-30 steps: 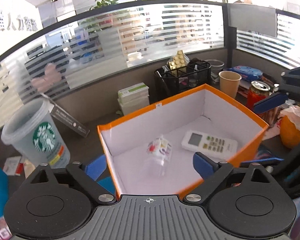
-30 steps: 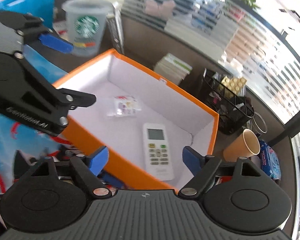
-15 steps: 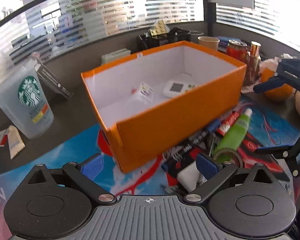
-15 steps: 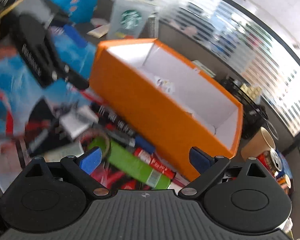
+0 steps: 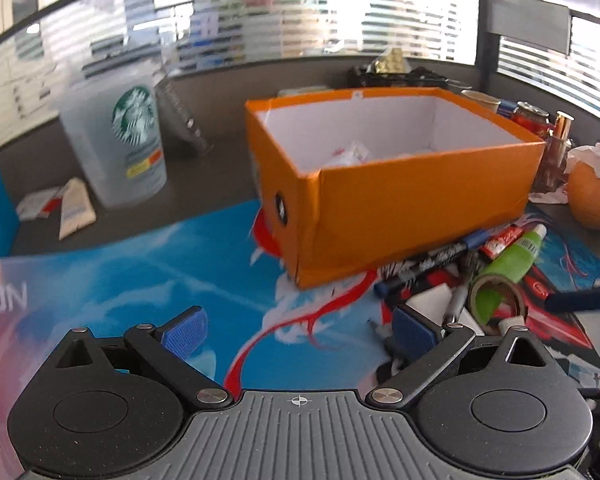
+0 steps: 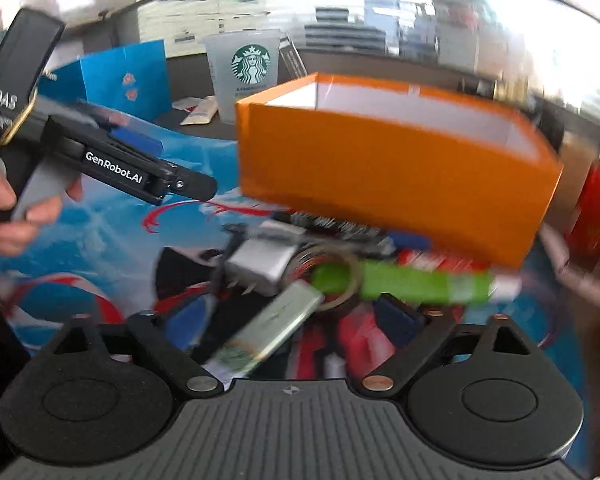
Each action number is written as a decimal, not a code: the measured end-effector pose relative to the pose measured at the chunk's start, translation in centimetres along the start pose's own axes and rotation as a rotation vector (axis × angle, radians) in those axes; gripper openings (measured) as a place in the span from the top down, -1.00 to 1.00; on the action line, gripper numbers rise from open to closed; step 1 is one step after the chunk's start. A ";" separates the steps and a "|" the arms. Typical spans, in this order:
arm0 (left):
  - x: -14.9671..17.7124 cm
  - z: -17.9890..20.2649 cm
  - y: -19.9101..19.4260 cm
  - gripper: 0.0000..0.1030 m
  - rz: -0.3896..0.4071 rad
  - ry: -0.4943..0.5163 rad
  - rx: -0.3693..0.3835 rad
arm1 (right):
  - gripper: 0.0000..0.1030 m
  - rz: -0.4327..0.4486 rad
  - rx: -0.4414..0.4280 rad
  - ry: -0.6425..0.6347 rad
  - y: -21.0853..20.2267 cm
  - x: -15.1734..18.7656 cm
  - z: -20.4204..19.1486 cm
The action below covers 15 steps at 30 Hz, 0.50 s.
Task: Organize rigid objects
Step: 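Withdraw both grippers from the box back toward the scattered items, then grasp the white charger with the left gripper while the right gripper grasps the white-green stick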
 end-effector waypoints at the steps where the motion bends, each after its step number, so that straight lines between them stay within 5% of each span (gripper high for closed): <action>1: 0.3 -0.1 0.0 -0.94 -0.011 0.000 0.009 | -0.38 0.002 -0.003 0.015 0.2 0.2 -0.1; 2: 0.7 -0.1 0.0 -0.94 -0.026 0.001 0.019 | -0.07 0.002 -0.008 0.021 0.4 0.4 -0.2; 11: 2.6 0.4 0.6 -0.94 -0.139 -0.088 0.113 | 0.63 0.008 0.035 0.021 1.3 1.2 -0.2; 15: 2.9 1.4 0.3 -0.94 -0.151 -0.075 0.132 | 0.64 0.020 0.039 0.016 0.6 1.6 0.5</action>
Point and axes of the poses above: each gripper's, at about its wrist camera, not at the fingertips, and y roughly the way its jaws point, z to its right, x to its underside, the point moved 3 cm from there along y, roughly the way its jaws point, and after that the axes turned 14 degrees about -x, right-handed, at the moved point
